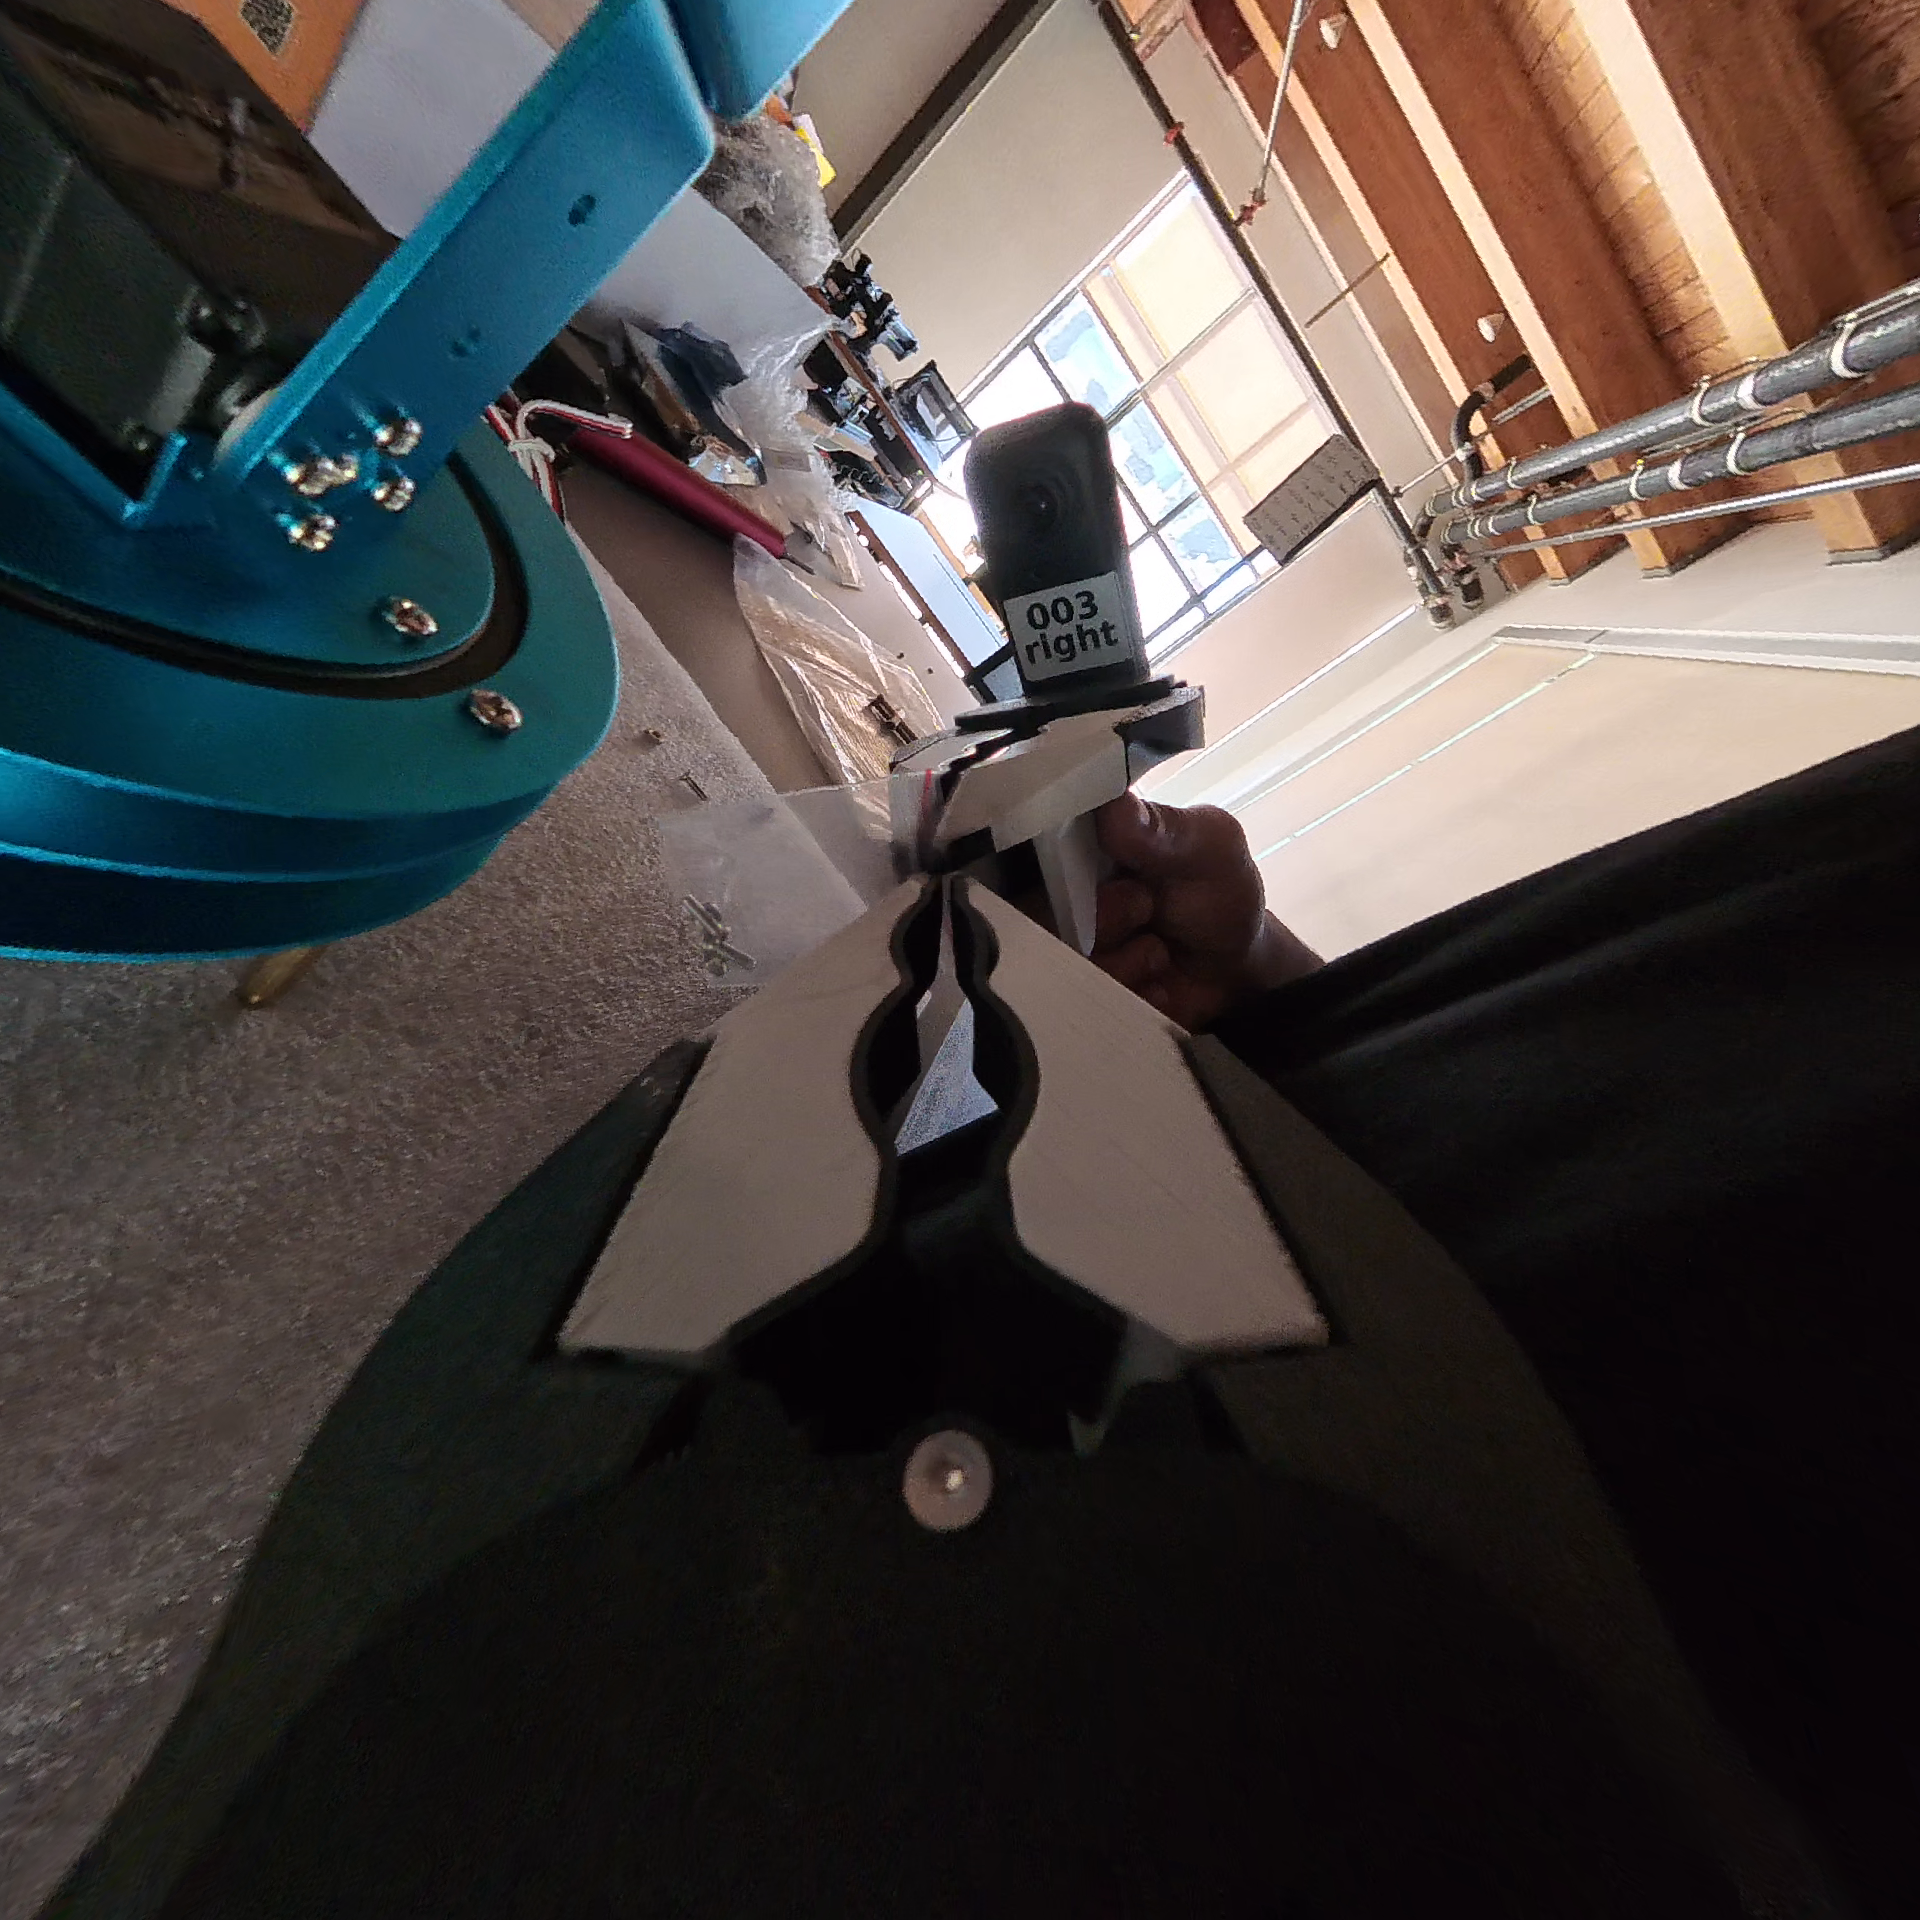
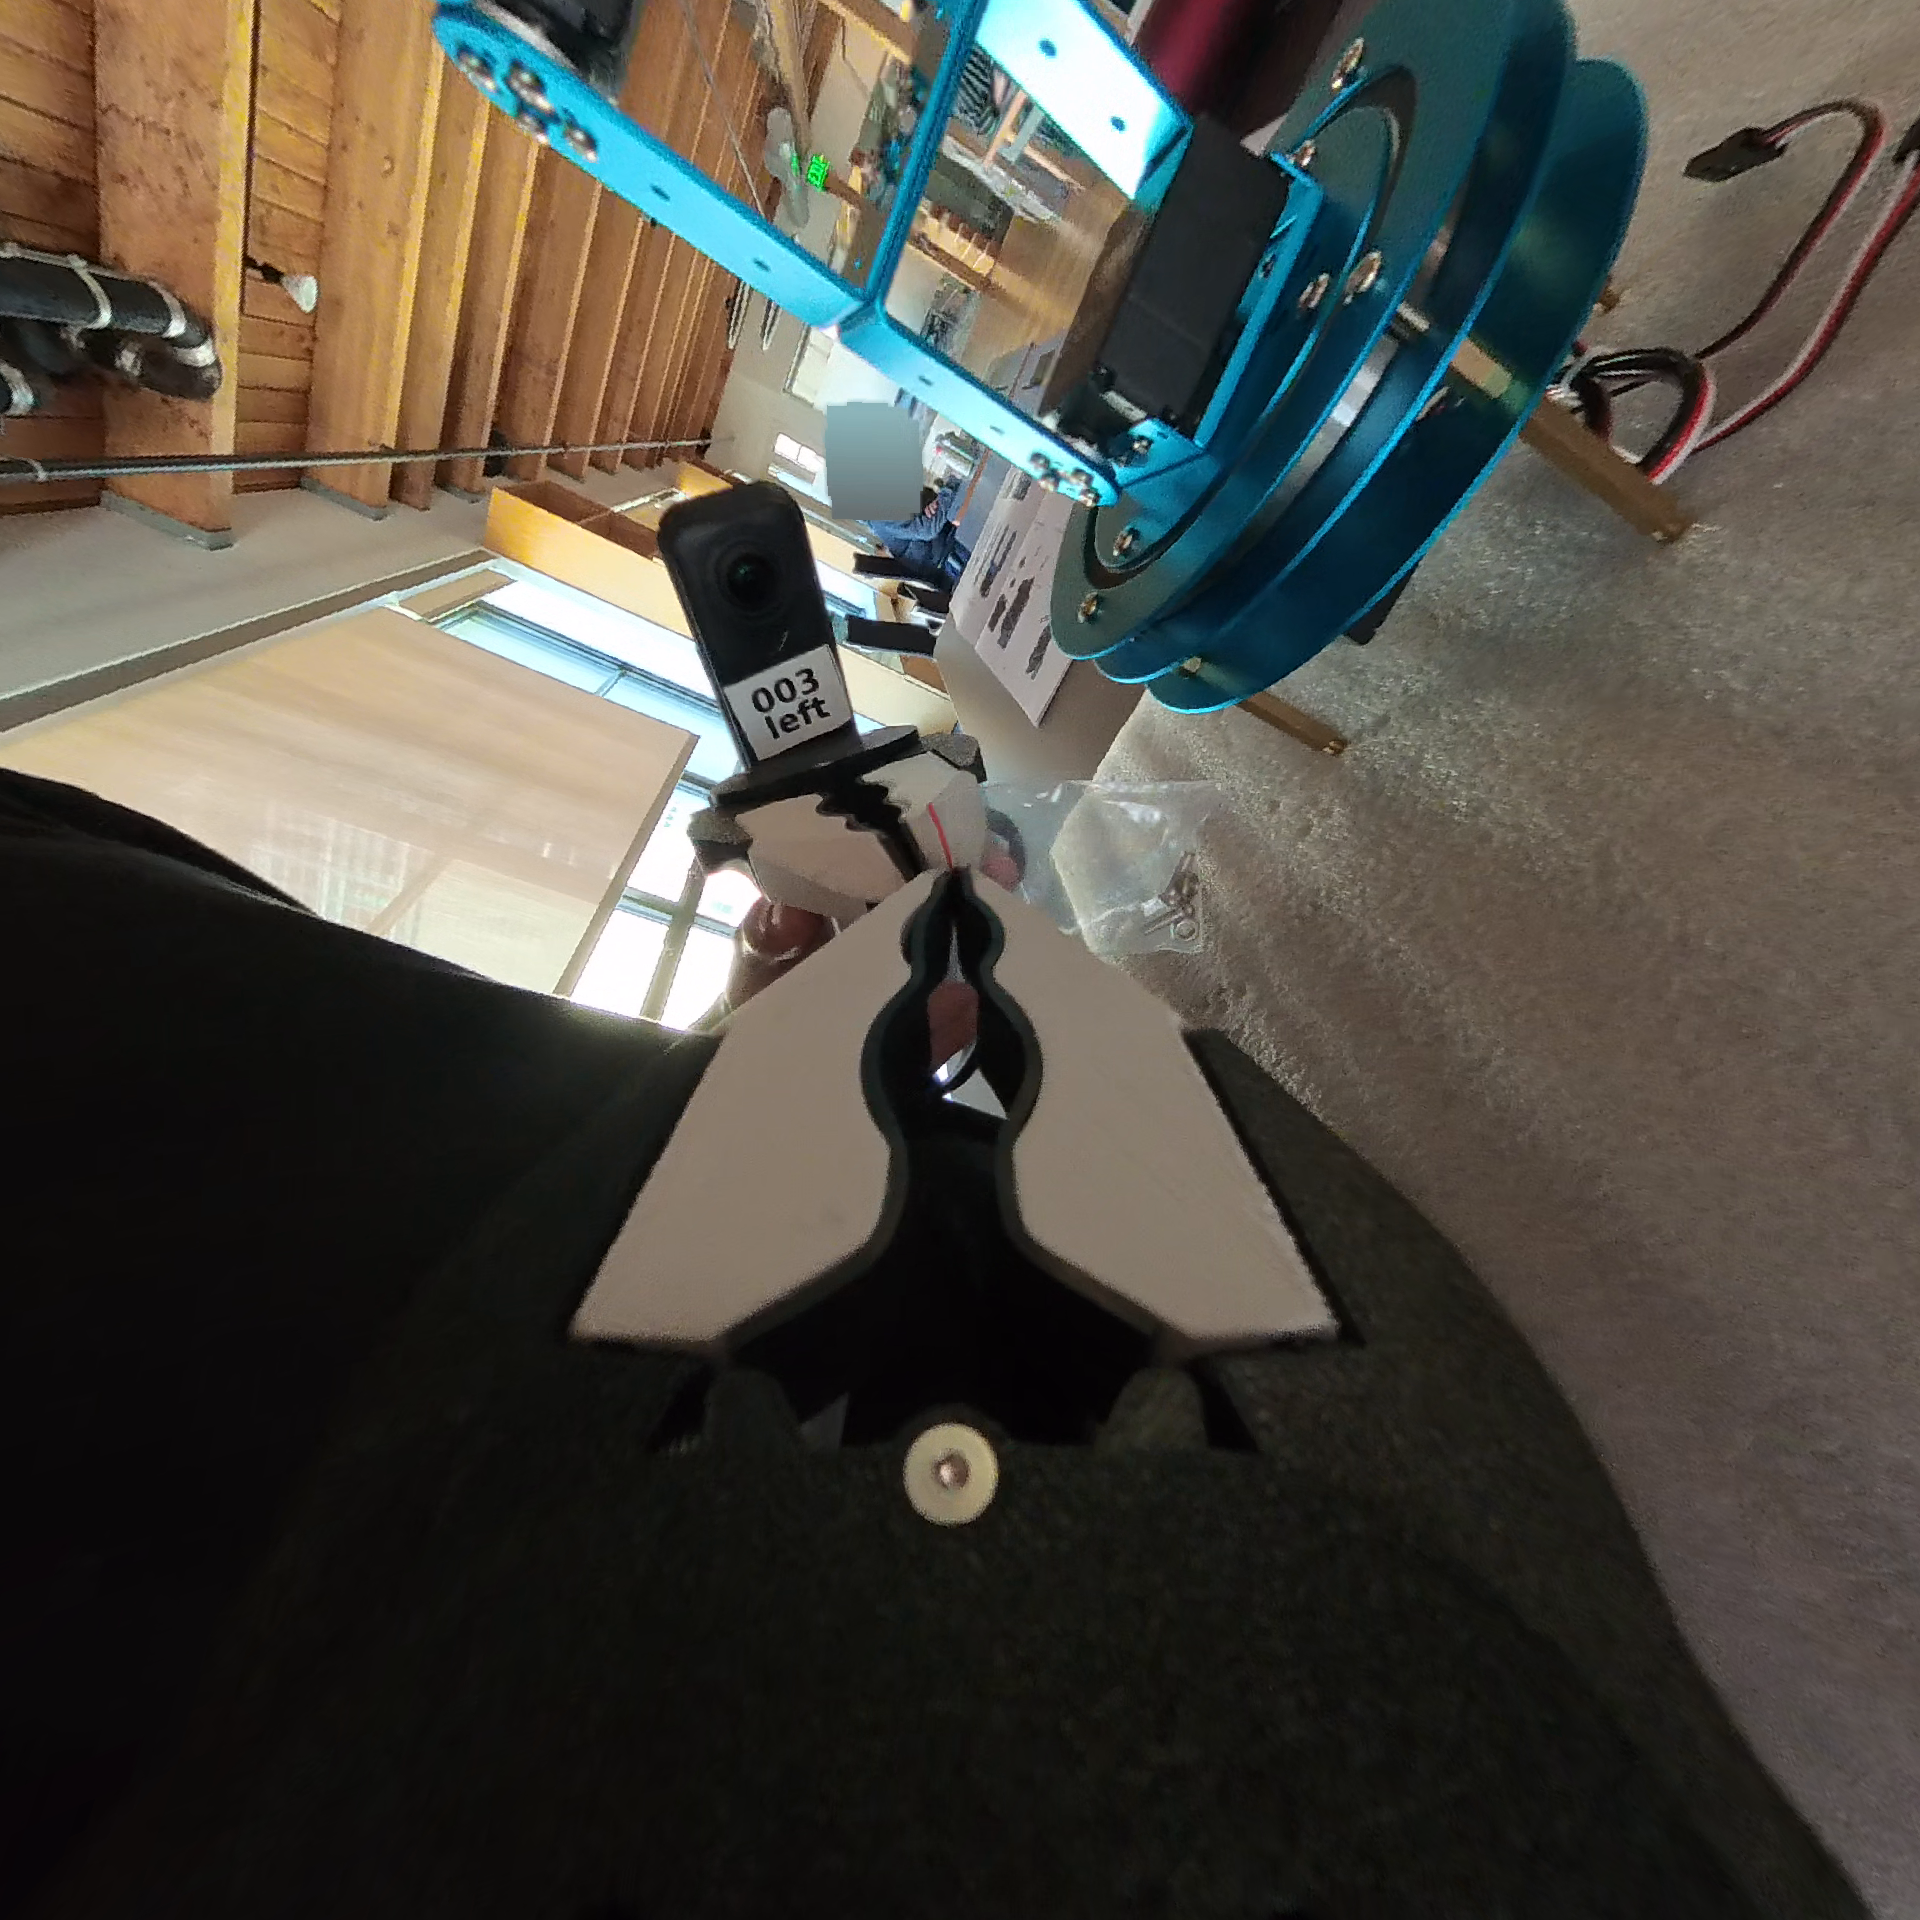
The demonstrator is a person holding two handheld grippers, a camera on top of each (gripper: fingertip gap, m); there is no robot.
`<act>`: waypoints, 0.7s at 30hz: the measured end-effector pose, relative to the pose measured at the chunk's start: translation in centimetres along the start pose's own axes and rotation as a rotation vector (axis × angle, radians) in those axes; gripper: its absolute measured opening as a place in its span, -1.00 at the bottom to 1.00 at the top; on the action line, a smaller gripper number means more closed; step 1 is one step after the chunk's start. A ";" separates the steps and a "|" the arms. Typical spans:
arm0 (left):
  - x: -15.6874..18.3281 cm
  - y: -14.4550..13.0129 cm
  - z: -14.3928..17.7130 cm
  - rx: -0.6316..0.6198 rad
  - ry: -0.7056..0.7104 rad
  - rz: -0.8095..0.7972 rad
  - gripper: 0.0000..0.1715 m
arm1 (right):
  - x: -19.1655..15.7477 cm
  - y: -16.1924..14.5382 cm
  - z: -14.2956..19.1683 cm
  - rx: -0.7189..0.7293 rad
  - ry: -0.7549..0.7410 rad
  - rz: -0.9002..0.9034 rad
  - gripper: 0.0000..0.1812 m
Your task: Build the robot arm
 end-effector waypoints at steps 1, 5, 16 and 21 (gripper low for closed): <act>0.1 0.0 0.0 -0.003 -0.001 -0.004 -0.98 | 0.0 0.0 0.0 -0.004 -0.006 0.003 -1.00; -0.6 -0.2 -0.2 -0.025 0.053 0.000 -0.68 | 1.0 -0.2 0.1 -0.009 -0.106 0.041 -1.00; -1.0 -1.2 -0.3 -0.064 0.128 -0.079 -0.92 | 0.9 -0.6 -0.2 -0.037 -0.144 0.078 -1.00; -1.0 -1.0 -0.1 -0.049 0.105 -0.054 -0.91 | 0.8 -0.6 -0.1 -0.044 -0.150 0.085 -1.00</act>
Point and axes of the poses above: each gripper's, where its closed fingertips meet, z back along the fingers, y out of its top, x = y × z across the jaws, the point moved 1 cm from there along z, back along the fingers, and after that the axes turned 7 degrees about y, right-handed, at the moved point
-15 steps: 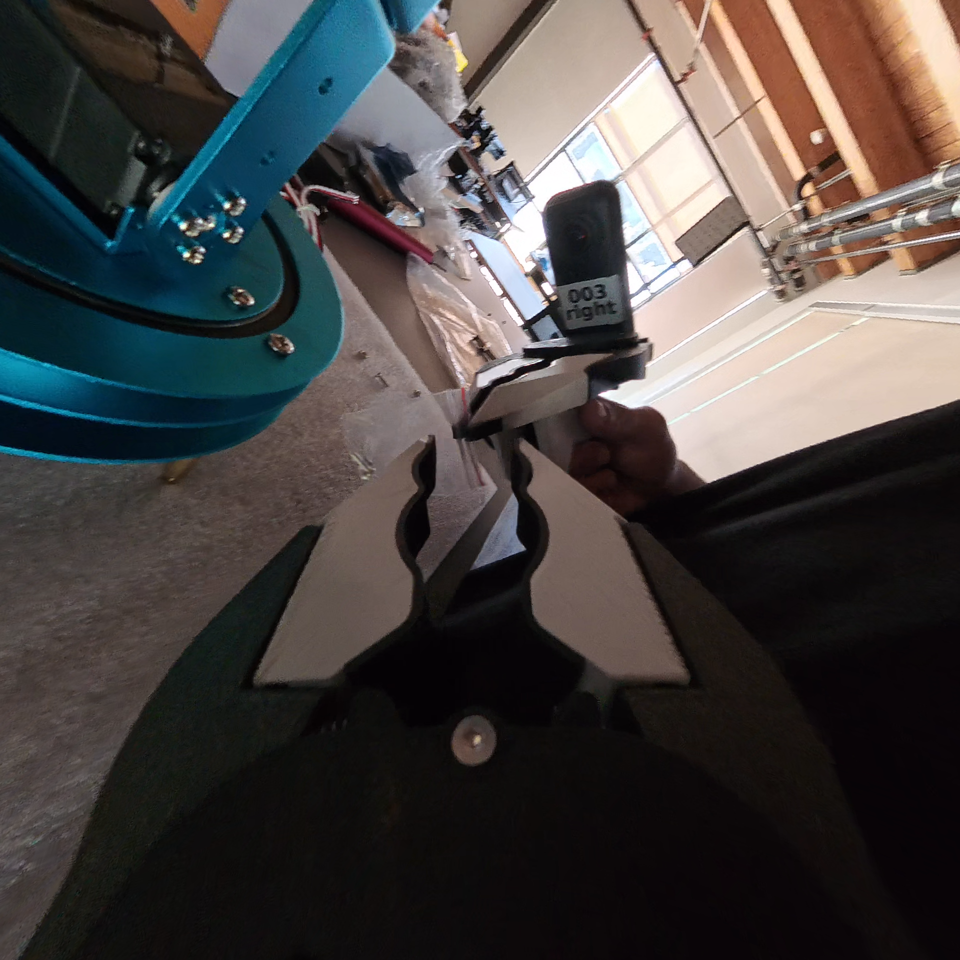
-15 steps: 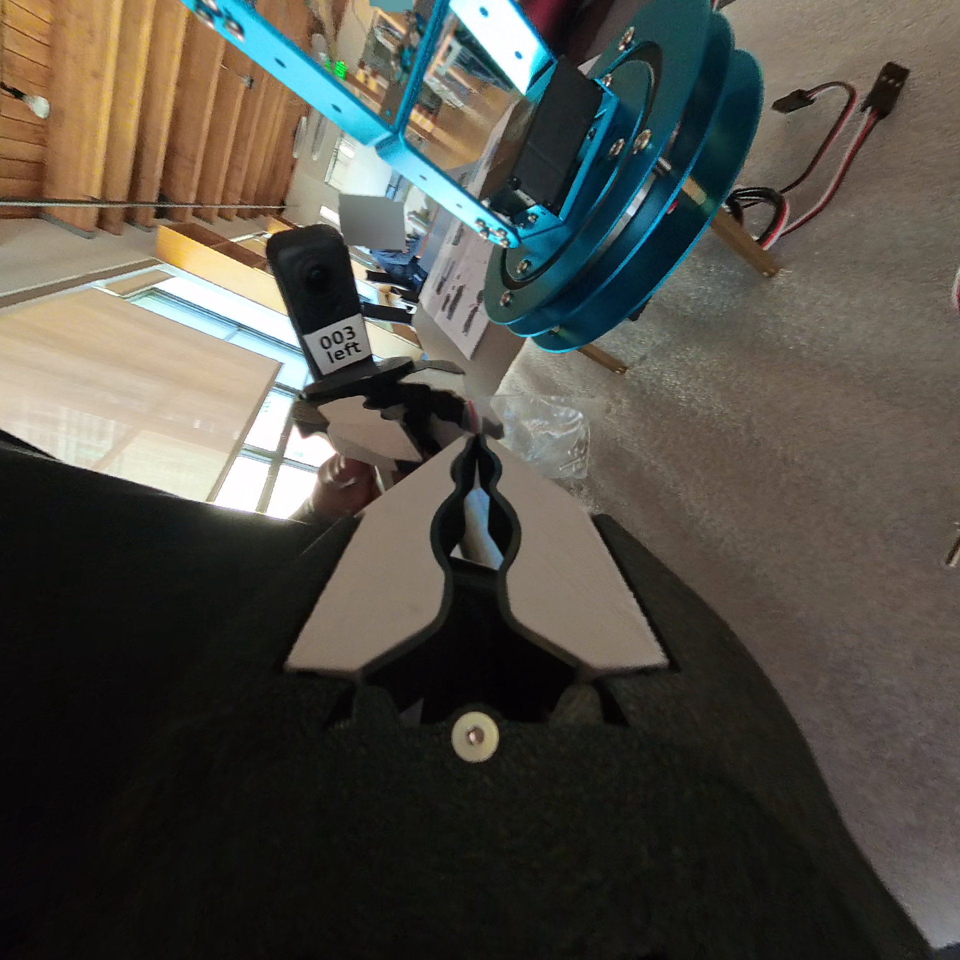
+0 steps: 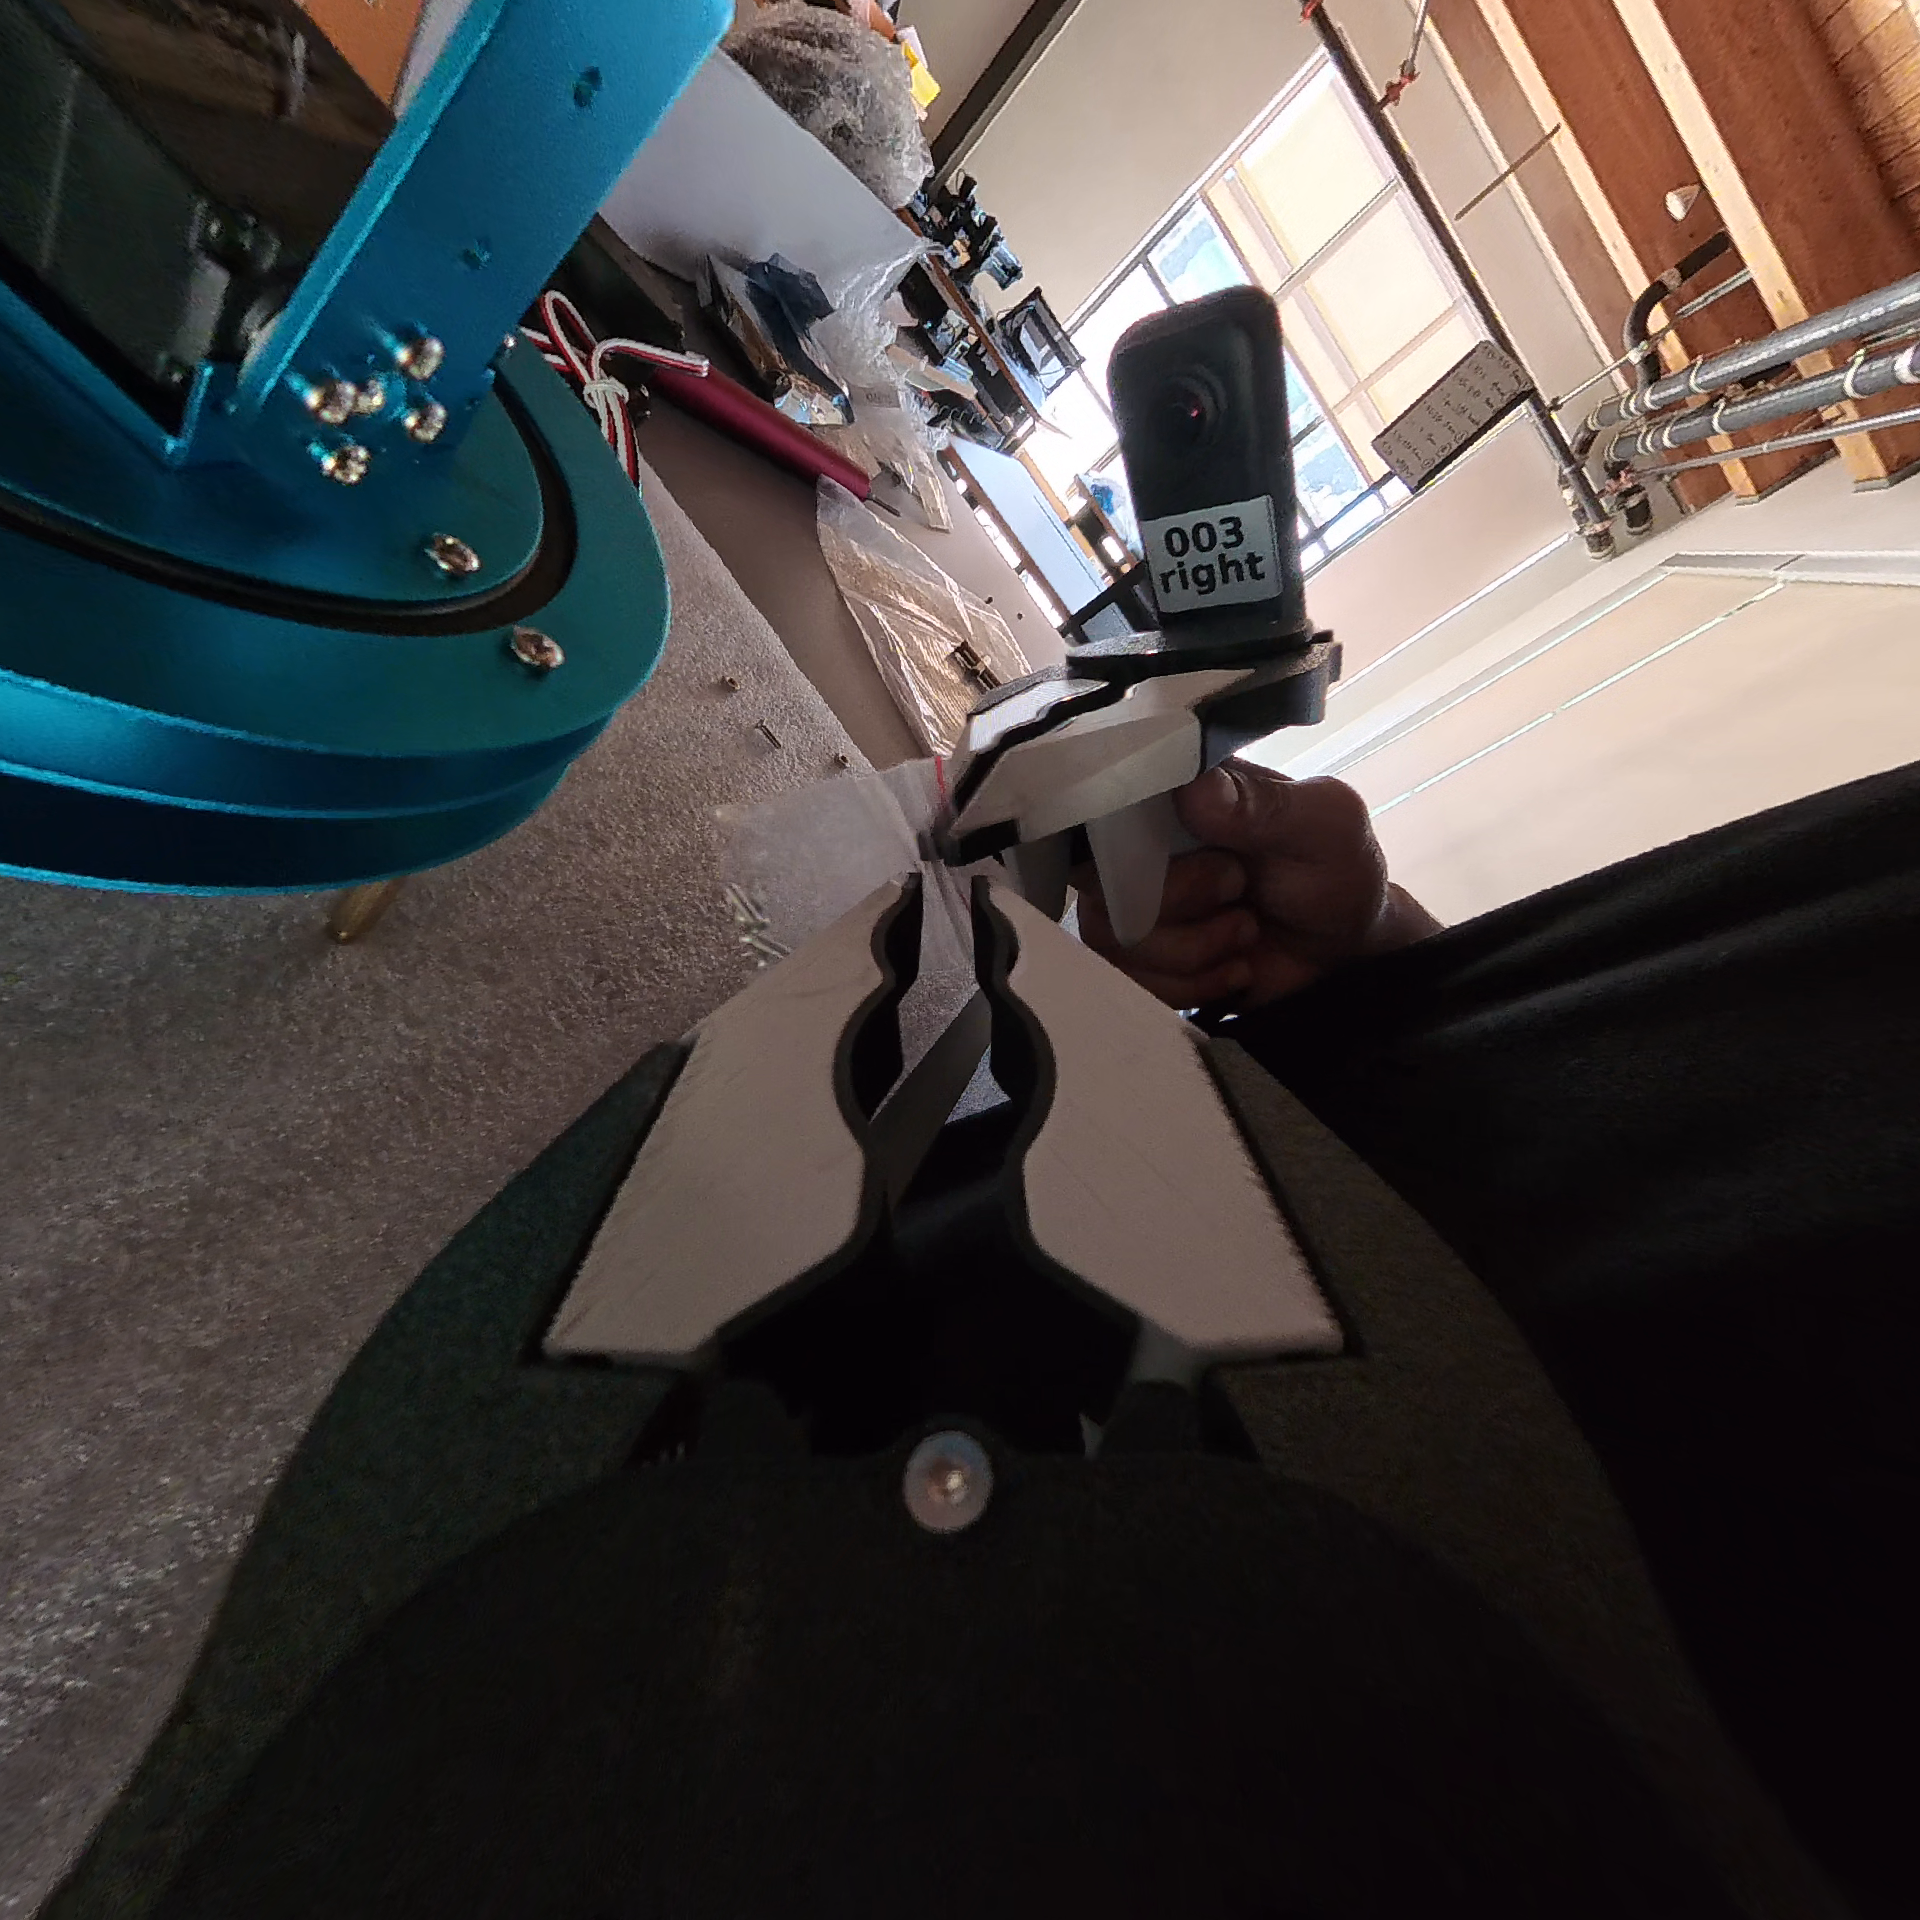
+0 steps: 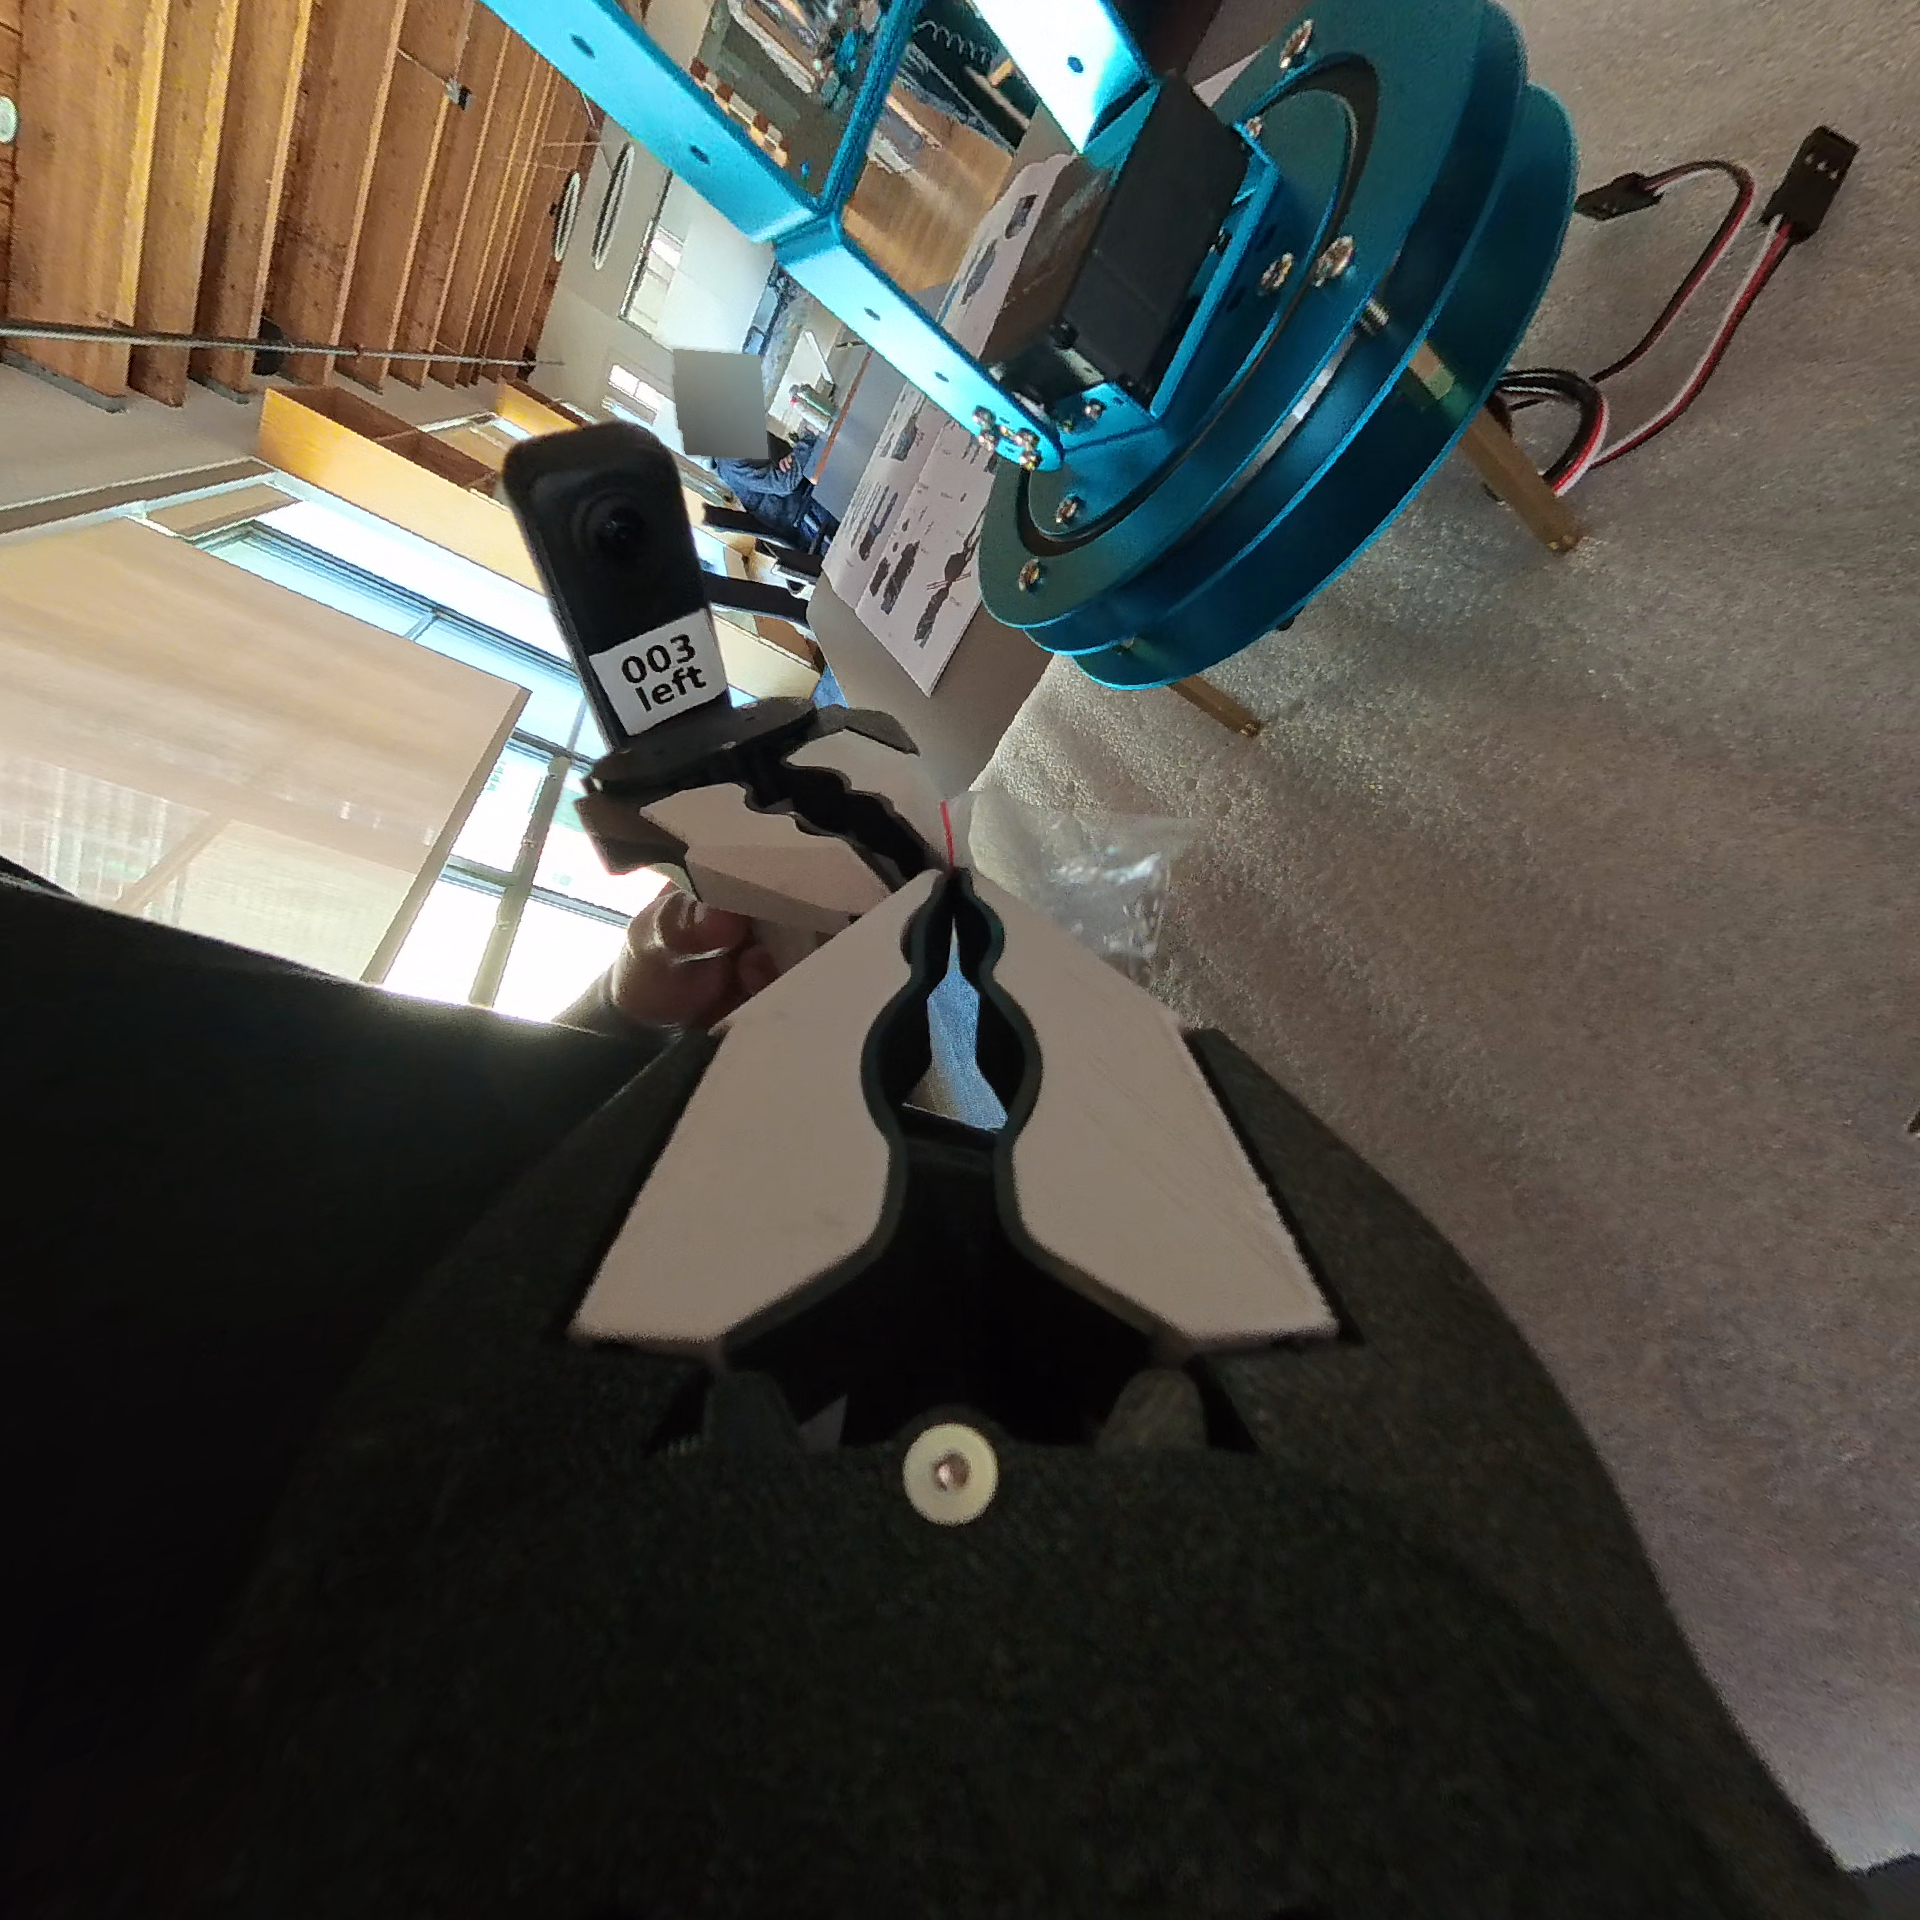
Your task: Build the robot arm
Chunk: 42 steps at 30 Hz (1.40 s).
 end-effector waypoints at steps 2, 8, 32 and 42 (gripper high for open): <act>0.0 -0.2 0.0 0.000 0.003 -0.004 -0.91 | -0.1 -0.2 -0.1 -0.013 0.000 0.006 -1.00; 0.0 0.0 0.3 0.015 -0.004 0.009 -1.00 | -0.2 -0.3 0.0 -0.021 0.006 0.001 -1.00; 0.2 -0.2 -0.7 -0.052 0.056 -0.023 -0.86 | 1.1 0.1 0.6 0.051 -0.111 -0.060 -1.00; -0.3 0.0 -0.9 -0.044 0.114 -0.081 -0.96 | 0.5 0.0 0.3 0.023 -0.098 -0.040 -1.00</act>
Point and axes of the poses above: each gripper's, where its closed fingertips meet, z back along the fingers, y out of its top, x = y × z across the jaws, the point moved 1 cm from there along z, back along the fingers, and after that the axes turned 7 degrees about y, right-handed, at the moved point
